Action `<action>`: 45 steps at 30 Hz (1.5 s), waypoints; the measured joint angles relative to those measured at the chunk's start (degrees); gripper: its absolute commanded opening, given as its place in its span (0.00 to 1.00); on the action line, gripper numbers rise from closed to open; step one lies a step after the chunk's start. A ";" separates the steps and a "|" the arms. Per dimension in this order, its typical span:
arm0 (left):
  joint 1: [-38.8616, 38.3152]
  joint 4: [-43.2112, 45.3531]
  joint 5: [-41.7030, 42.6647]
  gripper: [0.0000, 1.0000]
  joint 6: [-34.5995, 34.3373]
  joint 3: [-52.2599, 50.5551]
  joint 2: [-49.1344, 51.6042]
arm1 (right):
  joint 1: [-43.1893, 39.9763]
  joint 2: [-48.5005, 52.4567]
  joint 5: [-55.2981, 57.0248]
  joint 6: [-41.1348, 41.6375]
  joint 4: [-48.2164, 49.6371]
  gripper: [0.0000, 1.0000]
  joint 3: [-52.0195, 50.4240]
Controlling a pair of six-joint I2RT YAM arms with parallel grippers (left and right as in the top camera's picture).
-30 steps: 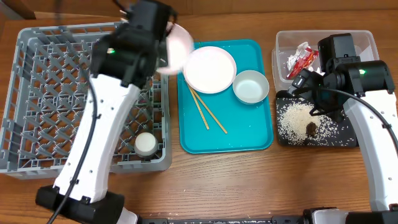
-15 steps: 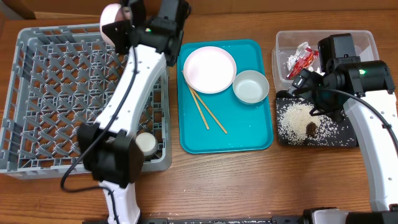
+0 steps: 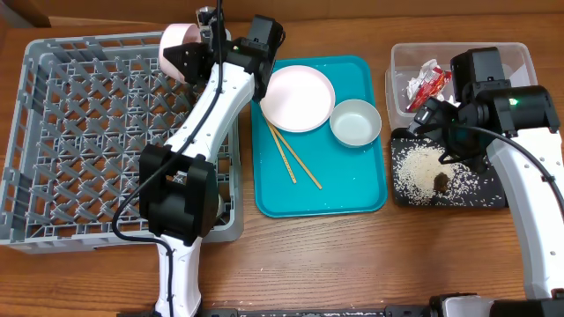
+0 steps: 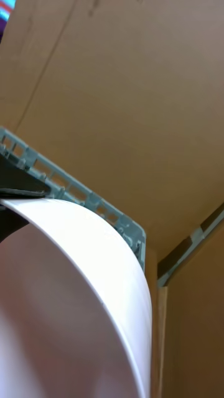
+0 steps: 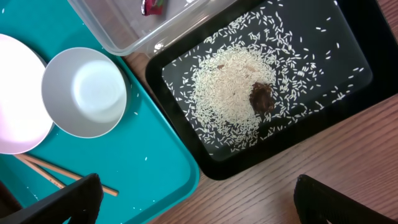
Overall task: Sort waste into correct bins and load items into the dishwasher
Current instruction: 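Carry the pink bowl to the rack's back edge and stand it upright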
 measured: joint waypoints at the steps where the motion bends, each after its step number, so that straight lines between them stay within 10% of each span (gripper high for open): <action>1: 0.09 0.00 0.61 0.03 -0.90 0.00 0.00 | 0.00 0.00 -0.02 -0.02 -0.02 1.00 0.00; 30: 3.61 8.90 4.66 0.05 -7.04 0.00 7.93 | 0.00 0.00 0.00 -0.02 0.02 1.00 0.00; 45: -0.46 1.20 18.67 0.63 0.81 -0.20 8.31 | 0.00 0.00 -0.02 0.00 0.00 1.00 0.00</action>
